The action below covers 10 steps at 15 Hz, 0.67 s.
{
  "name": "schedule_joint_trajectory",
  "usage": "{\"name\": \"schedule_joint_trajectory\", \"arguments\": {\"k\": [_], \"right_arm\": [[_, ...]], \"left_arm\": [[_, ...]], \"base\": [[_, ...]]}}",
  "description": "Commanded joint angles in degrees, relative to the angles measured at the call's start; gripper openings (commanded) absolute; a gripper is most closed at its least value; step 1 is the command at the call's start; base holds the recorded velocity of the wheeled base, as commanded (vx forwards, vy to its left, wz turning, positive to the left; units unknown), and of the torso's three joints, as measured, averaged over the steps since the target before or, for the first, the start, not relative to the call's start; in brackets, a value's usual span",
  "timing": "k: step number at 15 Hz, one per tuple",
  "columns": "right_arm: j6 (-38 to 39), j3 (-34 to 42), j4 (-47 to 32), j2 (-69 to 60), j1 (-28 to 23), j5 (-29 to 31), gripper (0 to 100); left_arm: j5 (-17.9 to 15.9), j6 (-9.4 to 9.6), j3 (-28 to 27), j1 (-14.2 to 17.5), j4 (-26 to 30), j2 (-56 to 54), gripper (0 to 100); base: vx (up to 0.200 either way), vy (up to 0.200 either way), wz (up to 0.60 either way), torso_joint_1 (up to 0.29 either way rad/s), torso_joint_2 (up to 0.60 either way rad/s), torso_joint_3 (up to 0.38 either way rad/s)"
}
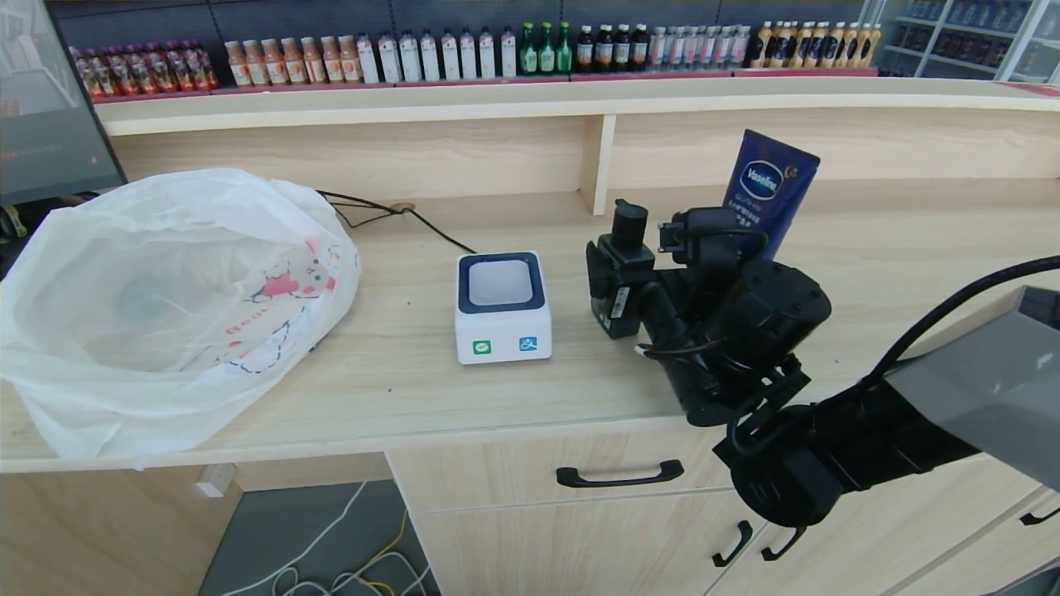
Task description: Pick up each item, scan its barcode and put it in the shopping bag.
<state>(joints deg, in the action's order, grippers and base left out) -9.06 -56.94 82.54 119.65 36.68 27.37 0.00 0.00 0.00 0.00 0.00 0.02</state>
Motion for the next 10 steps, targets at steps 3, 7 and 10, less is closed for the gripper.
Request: {"name": "schedule_joint_trajectory", "arguments": {"k": [3, 7, 10], "right_arm": [[-0.08, -1.33, 0.07, 1.29, -0.12, -0.03, 100], [0.53, -1.42, 0.43, 2.52, -0.65, -0.12, 100], [0.88, -1.42, 0.43, 3.13, -1.70, -0.21, 100]], "left_arm": [[0.00, 0.00, 0.00, 0.00, 0.00, -0.02, 100], [0.00, 0.00, 0.00, 0.00, 0.00, -0.02, 100], [0.00, 0.00, 0.00, 0.00, 0.00, -0.02, 100]], "base": [[0.000, 0.000, 0.00, 0.000, 0.00, 0.000], [0.000, 0.000, 0.00, 0.000, 0.00, 0.000], [0.000, 0.000, 0.00, 0.000, 0.00, 0.000]]}}
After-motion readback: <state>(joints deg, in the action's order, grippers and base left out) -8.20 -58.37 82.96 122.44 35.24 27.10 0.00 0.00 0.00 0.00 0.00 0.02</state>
